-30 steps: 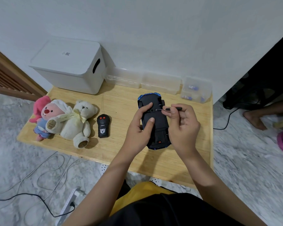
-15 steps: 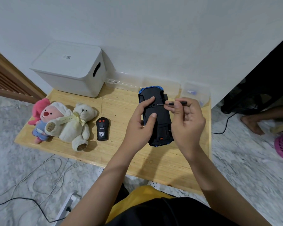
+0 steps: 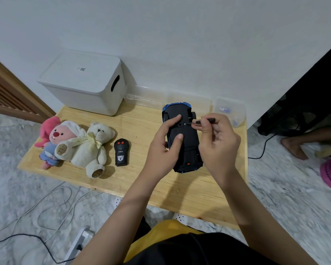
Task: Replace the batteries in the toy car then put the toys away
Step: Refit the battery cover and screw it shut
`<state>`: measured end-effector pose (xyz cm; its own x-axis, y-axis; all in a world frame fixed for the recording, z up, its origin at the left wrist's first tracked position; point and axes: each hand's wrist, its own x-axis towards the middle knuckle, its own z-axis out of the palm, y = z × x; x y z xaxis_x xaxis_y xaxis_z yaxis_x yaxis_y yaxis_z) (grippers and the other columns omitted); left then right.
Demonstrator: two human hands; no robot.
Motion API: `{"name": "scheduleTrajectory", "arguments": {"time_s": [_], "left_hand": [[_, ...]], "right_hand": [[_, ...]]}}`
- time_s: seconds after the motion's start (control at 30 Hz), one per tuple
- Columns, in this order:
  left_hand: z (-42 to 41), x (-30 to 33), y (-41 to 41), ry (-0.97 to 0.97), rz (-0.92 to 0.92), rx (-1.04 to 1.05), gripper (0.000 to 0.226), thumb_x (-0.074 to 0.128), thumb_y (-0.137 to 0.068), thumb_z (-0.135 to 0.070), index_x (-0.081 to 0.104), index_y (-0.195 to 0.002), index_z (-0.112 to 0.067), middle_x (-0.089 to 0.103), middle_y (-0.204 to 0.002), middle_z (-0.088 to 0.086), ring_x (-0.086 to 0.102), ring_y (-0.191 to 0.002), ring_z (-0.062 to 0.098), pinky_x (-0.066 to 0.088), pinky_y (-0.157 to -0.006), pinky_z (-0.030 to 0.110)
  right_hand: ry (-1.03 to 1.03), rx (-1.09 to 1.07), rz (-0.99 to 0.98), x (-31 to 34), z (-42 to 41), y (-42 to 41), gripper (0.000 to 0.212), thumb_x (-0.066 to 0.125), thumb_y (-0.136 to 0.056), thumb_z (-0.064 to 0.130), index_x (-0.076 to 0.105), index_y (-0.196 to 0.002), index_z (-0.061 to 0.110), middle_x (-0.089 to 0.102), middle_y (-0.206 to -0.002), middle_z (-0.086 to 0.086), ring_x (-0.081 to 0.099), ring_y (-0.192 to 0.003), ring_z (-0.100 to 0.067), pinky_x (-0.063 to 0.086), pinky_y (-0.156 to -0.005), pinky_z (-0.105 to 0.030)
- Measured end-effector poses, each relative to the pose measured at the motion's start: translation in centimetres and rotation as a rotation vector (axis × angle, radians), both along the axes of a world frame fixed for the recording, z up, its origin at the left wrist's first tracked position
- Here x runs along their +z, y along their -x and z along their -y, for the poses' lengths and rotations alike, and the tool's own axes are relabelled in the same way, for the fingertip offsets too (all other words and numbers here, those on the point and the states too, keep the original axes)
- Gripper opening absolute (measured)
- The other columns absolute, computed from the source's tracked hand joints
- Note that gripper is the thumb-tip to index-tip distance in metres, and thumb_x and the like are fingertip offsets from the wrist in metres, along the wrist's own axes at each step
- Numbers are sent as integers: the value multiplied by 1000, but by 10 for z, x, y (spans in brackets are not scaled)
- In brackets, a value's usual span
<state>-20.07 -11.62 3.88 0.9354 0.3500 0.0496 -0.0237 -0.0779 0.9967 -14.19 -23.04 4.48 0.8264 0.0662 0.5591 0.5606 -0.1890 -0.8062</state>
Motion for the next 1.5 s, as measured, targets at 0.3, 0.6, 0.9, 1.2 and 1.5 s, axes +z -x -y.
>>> {"name": "scheduleTrajectory", "arguments": {"time_s": [0.3, 0.6, 0.9, 1.2, 1.5], "left_hand": [[-2, 3, 9, 59, -10, 12, 41, 50, -95, -3, 51, -131, -24, 57, -120, -9, 61, -89, -2, 52, -67, 14], [-1, 8, 12, 59, 8, 11, 40, 50, -96, -4, 51, -131, -23, 57, -118, -13, 62, -90, -2, 53, -68, 16], [2, 10, 12, 76, -4, -9, 40, 51, -96, -5, 52, -130, -25, 58, -119, -11, 64, -91, 3, 55, -69, 19], [3, 7, 11, 69, -17, -19, 39, 52, -96, -7, 53, -128, -29, 59, -120, -11, 66, -96, 16, 57, -71, 25], [6, 8, 10, 87, -19, -19, 39, 52, -95, -6, 54, -127, -29, 60, -114, -18, 66, -91, 10, 57, -71, 25]], "right_hand": [[149, 189, -77, 25, 2, -14, 8, 55, -91, 7, 63, -91, 10, 68, -83, -8, 67, -79, -20, 57, -71, -40], [56, 199, -41, 36, 5, -10, 21, 72, -81, 3, 63, -94, 16, 69, -82, 7, 70, -78, -8, 54, -74, -17], [-63, 210, -62, 42, 5, -10, 30, 73, -80, 2, 61, -91, 26, 71, -85, 4, 70, -83, -7, 53, -76, -19], [9, 257, 54, 38, 5, -11, 15, 64, -84, -5, 65, -92, 8, 72, -95, -6, 71, -92, -14, 56, -81, -29], [2, 244, 26, 43, 7, -20, 12, 68, -83, 6, 65, -87, 17, 66, -91, 2, 67, -88, -16, 55, -73, -29]]}}
